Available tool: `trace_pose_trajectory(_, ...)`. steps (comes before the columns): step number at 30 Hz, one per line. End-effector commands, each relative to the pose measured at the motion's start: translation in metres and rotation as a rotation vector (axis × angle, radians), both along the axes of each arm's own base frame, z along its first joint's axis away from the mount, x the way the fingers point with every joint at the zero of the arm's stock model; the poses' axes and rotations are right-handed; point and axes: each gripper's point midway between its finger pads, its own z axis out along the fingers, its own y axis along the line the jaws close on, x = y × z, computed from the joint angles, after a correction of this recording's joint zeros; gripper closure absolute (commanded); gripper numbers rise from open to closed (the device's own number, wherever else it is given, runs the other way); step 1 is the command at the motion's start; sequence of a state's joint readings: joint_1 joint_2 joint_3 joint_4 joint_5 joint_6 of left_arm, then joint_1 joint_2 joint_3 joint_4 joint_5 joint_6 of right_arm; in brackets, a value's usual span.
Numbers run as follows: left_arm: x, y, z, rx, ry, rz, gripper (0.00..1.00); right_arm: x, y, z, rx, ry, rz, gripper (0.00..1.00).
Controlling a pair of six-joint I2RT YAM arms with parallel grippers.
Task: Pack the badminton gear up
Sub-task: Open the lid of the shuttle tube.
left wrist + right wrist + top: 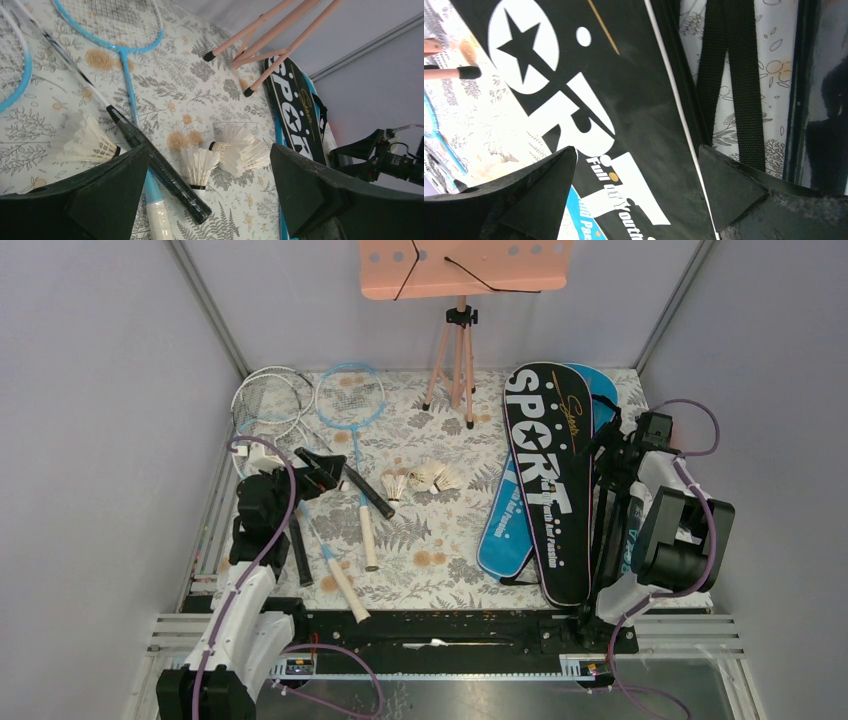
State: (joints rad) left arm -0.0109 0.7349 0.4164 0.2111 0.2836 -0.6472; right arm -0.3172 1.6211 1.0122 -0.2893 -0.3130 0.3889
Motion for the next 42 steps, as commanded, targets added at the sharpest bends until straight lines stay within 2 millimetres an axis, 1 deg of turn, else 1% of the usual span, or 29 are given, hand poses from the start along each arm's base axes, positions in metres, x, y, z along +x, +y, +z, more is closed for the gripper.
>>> trace_pose_trajectory(1, 0.013, 0.004, 0.007, 0.003, 0.003, 0.020, 0.01, 0.012, 0.009, 0.034, -0.011, -0.120, 0.037, 0.01)
trace_pose_trajectory(4, 0.020, 0.004, -0.004, -0.003, 0.079, 0.022, 0.01, 0.010, 0.011, 0.037, -0.023, -0.131, 0.036, 0.01)
trace_pose_trajectory(6, 0.025, 0.006, -0.013, -0.004, 0.129, 0.039, 0.01, 0.008, 0.008, 0.038, -0.046, -0.134, 0.024, 0.01)
trace_pose_trajectory(10, 0.030, 0.008, -0.019, -0.007, 0.155, 0.048, 0.01, 0.000, -0.013, 0.038, -0.154, -0.108, -0.044, 0.01)
trace_pose_trajectory(13, 0.032, 0.007, -0.020, -0.008, 0.153, 0.047, 0.01, -0.004, -0.021, 0.041, -0.202, -0.100, -0.066, 0.01)
trace_pose_trajectory(17, 0.034, 0.008, -0.023, -0.004, 0.163, 0.048, 0.01, -0.018, -0.047, 0.047, -0.340, -0.064, -0.132, 0.01)
trace_pose_trajectory(21, 0.035, 0.009, -0.026, 0.003, 0.171, 0.058, 0.01, -0.027, -0.069, 0.049, -0.434, -0.027, -0.196, 0.01)
trace_pose_trajectory(26, 0.037, 0.016, -0.030, 0.011, 0.180, 0.094, 0.01, -0.053, -0.106, 0.043, -0.571, 0.145, -0.294, 0.01)
trace_pose_trajectory(28, 0.036, 0.014, -0.031, 0.006, 0.182, 0.081, 0.01, -0.055, -0.116, 0.040, -0.603, 0.155, -0.310, 0.01)
trace_pose_trajectory(30, 0.037, 0.012, -0.031, 0.001, 0.184, 0.070, 0.01, -0.051, -0.117, 0.032, -0.599, 0.153, -0.268, 0.01)
trace_pose_trajectory(34, 0.037, 0.010, -0.032, 0.000, 0.192, 0.059, 0.01, -0.044, -0.113, 0.005, -0.562, 0.219, -0.172, 0.01)
trace_pose_trajectory(37, 0.036, 0.010, -0.032, 0.000, 0.191, 0.055, 0.01, -0.045, -0.110, -0.013, -0.524, 0.297, -0.130, 0.01)
trace_pose_trajectory(42, 0.036, 0.010, -0.033, -0.002, 0.195, 0.056, 0.01, -0.048, -0.105, -0.028, -0.482, 0.381, -0.077, 0.01)
